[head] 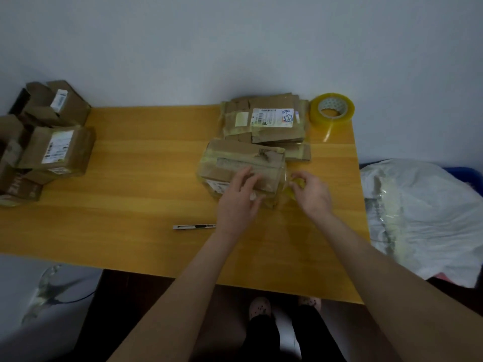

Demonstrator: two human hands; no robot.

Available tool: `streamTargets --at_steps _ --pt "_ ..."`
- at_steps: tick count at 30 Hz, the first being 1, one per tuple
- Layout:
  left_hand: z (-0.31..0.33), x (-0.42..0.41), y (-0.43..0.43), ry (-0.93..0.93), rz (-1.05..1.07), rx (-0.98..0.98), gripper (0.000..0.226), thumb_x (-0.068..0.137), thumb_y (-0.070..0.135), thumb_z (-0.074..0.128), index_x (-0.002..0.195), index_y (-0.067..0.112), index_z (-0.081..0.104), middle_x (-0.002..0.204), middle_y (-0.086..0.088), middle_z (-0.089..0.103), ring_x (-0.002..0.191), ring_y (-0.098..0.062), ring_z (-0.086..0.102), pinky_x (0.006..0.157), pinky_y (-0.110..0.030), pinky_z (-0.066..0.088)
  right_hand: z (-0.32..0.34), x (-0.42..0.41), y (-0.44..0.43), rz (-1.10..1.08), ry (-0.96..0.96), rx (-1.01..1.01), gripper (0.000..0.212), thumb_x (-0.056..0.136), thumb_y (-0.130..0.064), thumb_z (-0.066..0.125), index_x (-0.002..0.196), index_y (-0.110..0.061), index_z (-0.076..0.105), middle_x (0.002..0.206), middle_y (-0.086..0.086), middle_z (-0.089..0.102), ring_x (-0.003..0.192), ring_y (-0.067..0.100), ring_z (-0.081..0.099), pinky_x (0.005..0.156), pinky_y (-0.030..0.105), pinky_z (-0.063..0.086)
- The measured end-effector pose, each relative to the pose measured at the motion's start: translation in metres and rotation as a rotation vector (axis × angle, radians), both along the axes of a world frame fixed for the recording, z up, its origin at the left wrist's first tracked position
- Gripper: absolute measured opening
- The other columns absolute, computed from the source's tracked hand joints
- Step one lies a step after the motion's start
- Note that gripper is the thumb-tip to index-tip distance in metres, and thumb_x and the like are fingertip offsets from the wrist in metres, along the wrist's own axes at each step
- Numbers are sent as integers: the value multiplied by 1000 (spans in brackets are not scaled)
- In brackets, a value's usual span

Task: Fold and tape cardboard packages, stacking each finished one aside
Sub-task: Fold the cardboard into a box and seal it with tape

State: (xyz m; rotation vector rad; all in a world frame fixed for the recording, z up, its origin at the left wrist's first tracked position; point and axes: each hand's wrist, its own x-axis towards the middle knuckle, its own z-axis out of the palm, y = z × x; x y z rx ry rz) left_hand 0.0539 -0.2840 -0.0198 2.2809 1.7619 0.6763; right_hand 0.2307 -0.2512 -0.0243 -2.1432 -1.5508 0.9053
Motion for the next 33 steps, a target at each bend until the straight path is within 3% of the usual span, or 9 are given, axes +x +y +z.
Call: streamTargets --at_steps 3,5,9,12,17,21,25,29,33 --pt "-12 -39 -28 37 121 25 25 79 5 67 102 9 60 110 -8 55 93 -24 60 67 -25 47 0 -3 -3 2 18 19 22 95 -29 57 116 -25 63 102 11 69 81 26 59 66 30 43" --pt "-23 -67 -39 122 206 -173 23 86 7 60 108 13 59 111 -5 54 88 -22 59 60 -24 42 -1 -5 -5 -2 15 26 22 95 -30 57 116 -25 63 101 11 69 76 26 58 63 29 41" --pt "-47 -104 -39 410 280 -558 48 94 1 46 141 11 38 142 -8 36 113 -24 53 78 -31 50 -2 -9 -7 -30 -2 30 23 95 -30 57 117 -24 63 105 12 69 79 28 61 63 32 46" --pt "-54 -113 -33 526 283 -654 41 95 -1 44 136 6 41 143 -11 34 114 -28 53 87 -34 48 -4 -9 -10 -49 -17 35 25 95 -30 58 118 -22 64 110 12 68 86 30 63 66 30 44" --pt "-60 -123 -24 565 277 -661 28 95 2 47 122 9 49 127 -8 42 105 -25 54 75 -30 46 -5 -10 -12 -76 -10 30 27 96 -30 57 121 -21 63 114 11 67 82 25 61 63 26 39" --pt "-51 -111 -29 585 158 -631 24 97 8 44 120 13 44 117 -4 53 99 -21 57 67 -29 46 -1 -11 -10 -98 10 38 26 95 -30 57 118 -20 64 112 13 67 92 29 64 73 33 48" --pt "-30 -79 -47 321 46 -486 25 102 21 39 125 16 47 97 -1 61 71 -18 57 53 -27 37 6 -8 -7 -111 59 38 27 94 -30 59 117 -19 65 116 10 67 110 29 60 82 34 48" --pt "10 -30 -60 -27 -46 -260 25 99 14 47 119 10 60 96 -1 65 71 -16 61 55 -18 37 17 0 -4 -112 105 27 25 94 -31 59 115 -21 67 120 6 66 107 25 61 80 31 47" --pt "48 19 -37 -63 -2 -269 49 101 13 39 148 21 29 113 -2 57 85 -14 53 69 -20 40 26 13 -2 -113 89 9 24 92 -39 61 111 -26 69 111 5 67 98 25 62 73 29 45"
